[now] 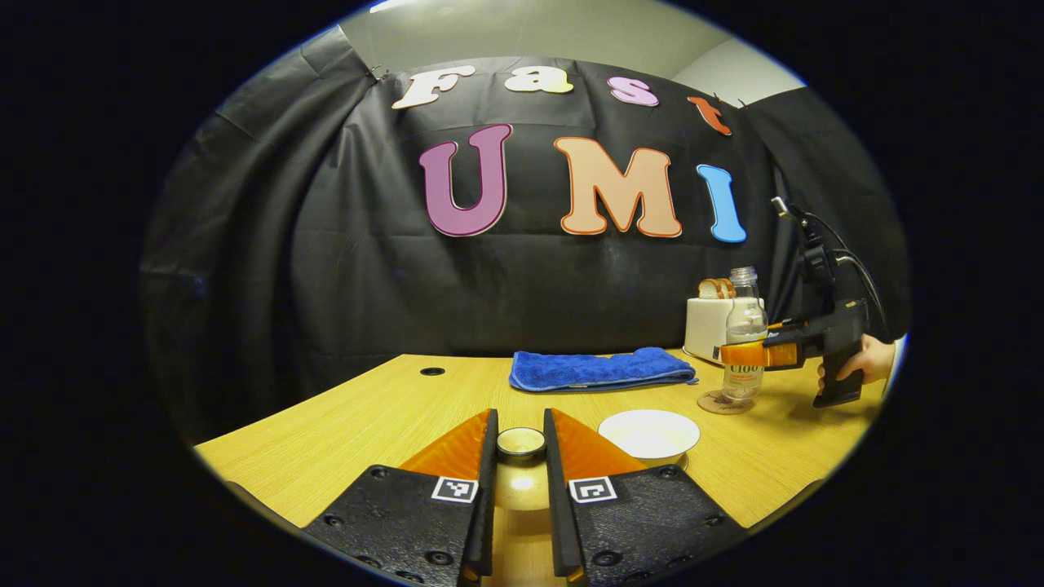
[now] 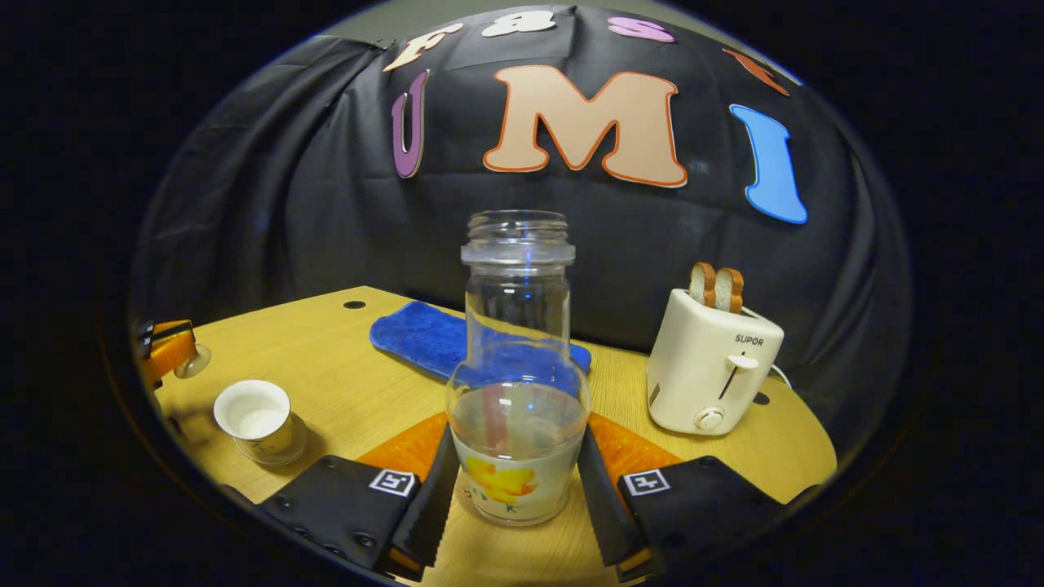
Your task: Open the teacup lid with one hand, grasp the water bottle and pour water into the teacup with the other hand; after pouring, place the water bottle on the coaster and then close the teacup lid.
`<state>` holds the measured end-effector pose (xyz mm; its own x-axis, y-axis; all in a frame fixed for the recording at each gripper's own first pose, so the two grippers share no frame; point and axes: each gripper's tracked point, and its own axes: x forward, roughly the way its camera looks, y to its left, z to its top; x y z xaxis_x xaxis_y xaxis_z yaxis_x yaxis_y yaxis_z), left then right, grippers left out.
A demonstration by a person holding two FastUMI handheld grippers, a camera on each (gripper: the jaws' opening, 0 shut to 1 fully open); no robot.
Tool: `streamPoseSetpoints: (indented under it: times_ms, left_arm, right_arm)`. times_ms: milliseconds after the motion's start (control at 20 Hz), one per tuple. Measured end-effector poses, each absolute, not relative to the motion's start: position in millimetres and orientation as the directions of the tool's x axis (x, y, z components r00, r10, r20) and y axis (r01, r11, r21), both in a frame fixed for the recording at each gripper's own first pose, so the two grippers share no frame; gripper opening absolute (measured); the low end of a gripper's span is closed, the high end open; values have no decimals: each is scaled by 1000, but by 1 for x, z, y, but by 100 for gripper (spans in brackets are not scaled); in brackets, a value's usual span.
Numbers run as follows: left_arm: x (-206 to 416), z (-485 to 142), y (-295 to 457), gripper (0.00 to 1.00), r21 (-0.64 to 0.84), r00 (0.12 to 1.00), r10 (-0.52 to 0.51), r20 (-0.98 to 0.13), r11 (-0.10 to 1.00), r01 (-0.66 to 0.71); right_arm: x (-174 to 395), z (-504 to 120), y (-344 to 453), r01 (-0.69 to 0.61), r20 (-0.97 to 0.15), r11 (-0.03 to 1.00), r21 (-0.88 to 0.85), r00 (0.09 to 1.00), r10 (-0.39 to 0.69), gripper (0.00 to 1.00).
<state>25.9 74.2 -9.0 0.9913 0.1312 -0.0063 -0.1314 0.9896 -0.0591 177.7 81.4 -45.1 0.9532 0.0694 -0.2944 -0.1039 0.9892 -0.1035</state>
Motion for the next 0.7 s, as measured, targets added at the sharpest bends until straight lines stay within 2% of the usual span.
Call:
streamPoseSetpoints:
  times_ms: [300, 700]
  left_arm:
    - [26, -9, 74, 26, -59, 991, 131, -6, 990, -132]
    - [27, -8, 71, 26, -59, 993, 117, -4, 991, -117]
  right_arm:
    - [195, -63, 74, -97, -295, 993, -68, 953, 73, 75]
    - [197, -66, 74, -103, -295, 992, -72, 952, 77, 80]
